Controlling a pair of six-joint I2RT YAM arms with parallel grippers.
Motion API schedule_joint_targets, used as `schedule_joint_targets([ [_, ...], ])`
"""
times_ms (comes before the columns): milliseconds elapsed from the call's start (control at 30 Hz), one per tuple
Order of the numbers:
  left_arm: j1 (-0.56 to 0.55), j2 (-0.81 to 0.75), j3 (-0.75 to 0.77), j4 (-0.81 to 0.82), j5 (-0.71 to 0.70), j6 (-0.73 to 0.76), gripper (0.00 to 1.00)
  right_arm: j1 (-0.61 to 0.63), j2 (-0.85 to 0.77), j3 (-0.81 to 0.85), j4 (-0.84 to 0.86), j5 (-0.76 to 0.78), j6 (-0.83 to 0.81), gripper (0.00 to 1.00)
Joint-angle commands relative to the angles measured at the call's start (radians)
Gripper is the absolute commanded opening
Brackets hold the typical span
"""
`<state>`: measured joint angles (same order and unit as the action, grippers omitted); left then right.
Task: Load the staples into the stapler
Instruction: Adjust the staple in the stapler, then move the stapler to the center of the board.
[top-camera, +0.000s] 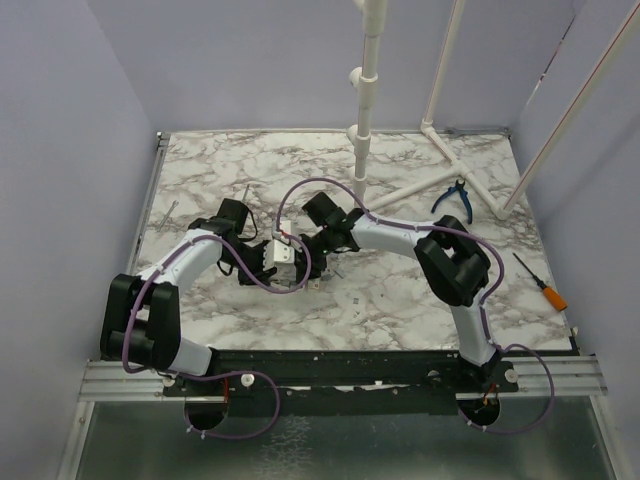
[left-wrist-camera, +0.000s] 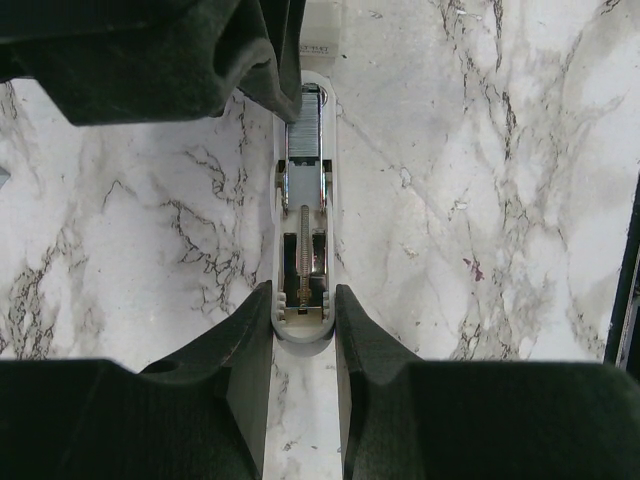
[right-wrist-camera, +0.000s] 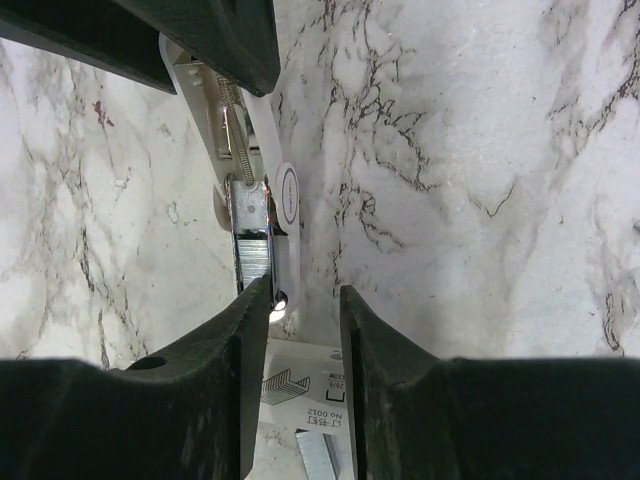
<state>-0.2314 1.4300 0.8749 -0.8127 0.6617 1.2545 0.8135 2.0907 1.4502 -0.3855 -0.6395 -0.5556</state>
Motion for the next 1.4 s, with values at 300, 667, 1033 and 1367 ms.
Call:
schedule_joint_targets([
  [300, 0.008, 0.019, 0.033, -0.013, -0.021, 0.013, 0.0, -0.006, 0.075, 0.082, -0.25, 0.092, -0.019, 0.34],
  [667, 0.005, 0.027, 0.05, -0.016, -0.017, 0.013, 0.0, -0.054, 0.07, 0.143, -0.228, -0.102, 0.092, 0.36],
  [1033, -0.004, 0.028, 0.053, -0.016, -0.037, 0.004, 0.0, -0.061, 0.05, 0.151, -0.205, -0.171, 0.109, 0.36],
  [1367, -0.009, 0.037, 0.09, -0.01, -0.129, -0.029, 0.0, -0.085, -0.022, 0.149, -0.237, -0.206, 0.053, 0.36],
])
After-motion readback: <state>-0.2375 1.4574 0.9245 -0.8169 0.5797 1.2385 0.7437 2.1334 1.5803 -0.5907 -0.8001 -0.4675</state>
